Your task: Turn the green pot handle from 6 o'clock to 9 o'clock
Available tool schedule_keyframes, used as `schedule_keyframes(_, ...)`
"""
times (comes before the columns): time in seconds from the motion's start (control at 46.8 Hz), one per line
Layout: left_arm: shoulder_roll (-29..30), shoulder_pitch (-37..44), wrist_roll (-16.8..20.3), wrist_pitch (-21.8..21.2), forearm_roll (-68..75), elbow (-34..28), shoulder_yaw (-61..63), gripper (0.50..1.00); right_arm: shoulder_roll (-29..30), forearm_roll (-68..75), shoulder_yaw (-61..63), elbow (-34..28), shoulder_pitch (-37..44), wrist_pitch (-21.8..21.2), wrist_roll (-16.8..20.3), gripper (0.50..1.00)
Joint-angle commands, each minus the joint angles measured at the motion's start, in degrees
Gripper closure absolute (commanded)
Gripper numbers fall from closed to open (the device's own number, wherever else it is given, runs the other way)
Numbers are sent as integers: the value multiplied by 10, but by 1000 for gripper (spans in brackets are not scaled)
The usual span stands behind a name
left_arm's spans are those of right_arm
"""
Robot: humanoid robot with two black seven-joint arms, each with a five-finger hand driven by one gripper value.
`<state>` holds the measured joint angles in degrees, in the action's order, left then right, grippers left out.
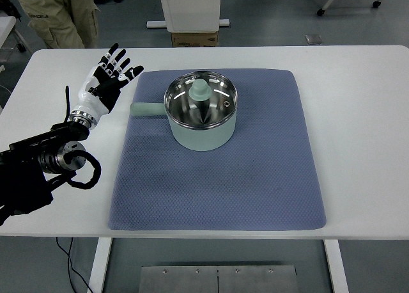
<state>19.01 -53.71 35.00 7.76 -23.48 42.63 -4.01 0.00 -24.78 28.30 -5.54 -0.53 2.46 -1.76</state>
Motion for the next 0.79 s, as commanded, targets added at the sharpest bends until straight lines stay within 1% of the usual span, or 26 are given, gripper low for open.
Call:
schedule_keyframes(0.0, 0, 0, 0, 1, 1, 0, -3, 500, 0, 0, 0, 0, 0, 0, 0, 500)
schedule_keyframes(0.77, -3, 2, 0, -1, 16, 0, -24, 500, 0, 0, 0, -2, 2, -1, 1, 500)
